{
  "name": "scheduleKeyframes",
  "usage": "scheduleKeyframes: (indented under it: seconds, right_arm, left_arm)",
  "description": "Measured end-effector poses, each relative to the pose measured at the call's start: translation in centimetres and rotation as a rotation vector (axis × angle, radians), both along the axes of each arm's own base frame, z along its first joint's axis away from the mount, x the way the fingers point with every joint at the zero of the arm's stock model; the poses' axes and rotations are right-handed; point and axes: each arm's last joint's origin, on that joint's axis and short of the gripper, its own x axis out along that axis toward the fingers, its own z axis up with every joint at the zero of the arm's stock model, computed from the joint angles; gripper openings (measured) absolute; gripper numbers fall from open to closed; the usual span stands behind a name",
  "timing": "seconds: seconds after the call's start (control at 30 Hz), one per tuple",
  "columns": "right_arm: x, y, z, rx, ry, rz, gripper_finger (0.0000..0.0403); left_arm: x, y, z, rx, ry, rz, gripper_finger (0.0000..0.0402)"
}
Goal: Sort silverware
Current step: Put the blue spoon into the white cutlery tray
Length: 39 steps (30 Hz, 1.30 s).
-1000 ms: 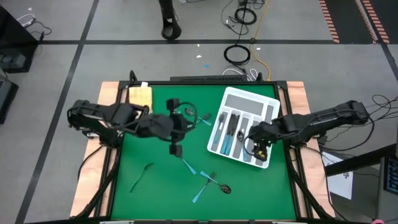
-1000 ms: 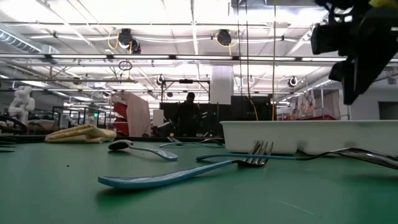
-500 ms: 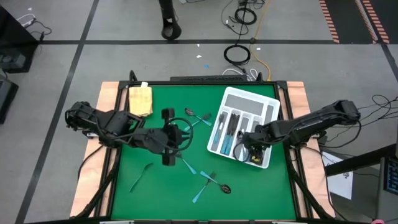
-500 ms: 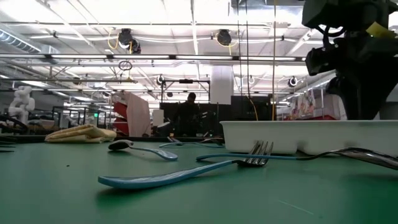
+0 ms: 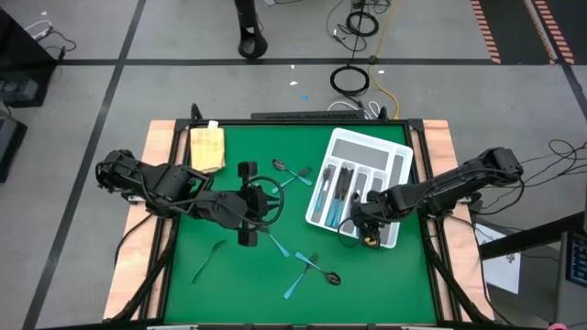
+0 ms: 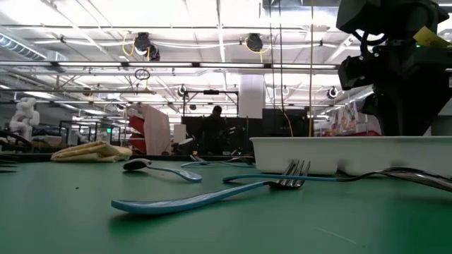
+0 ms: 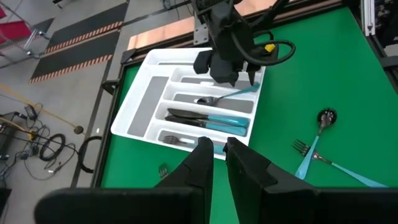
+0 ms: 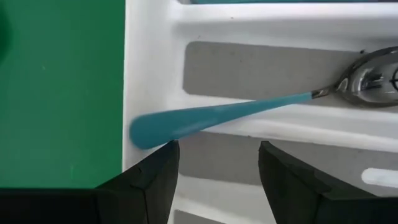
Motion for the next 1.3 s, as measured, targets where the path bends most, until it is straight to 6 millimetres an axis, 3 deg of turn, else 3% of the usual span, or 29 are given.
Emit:
scheduleKeyframes:
  seconds: [0.4,0.87,1.3]
  right_arm:
    - [0.3,-1.0,2.1,0.012,-0.103,-0.022,0.0205]
    - [-1.3,-1.2,2.0,-0.018,0.027,-0.028,0.0205]
    - [0.3,-0.8,0.8,-0.002,-0.002,-0.008,0.0205]
  left_arm:
    - [0.0,0.0,0.0,0.001,0.002,0.000,0.0052]
    - [-0.1,0.0,-0.2,0.009,0.024,-0.002,0.0052]
    - [-0.3,0.0,-0.3,0.016,0.041,-0.005,0.0052]
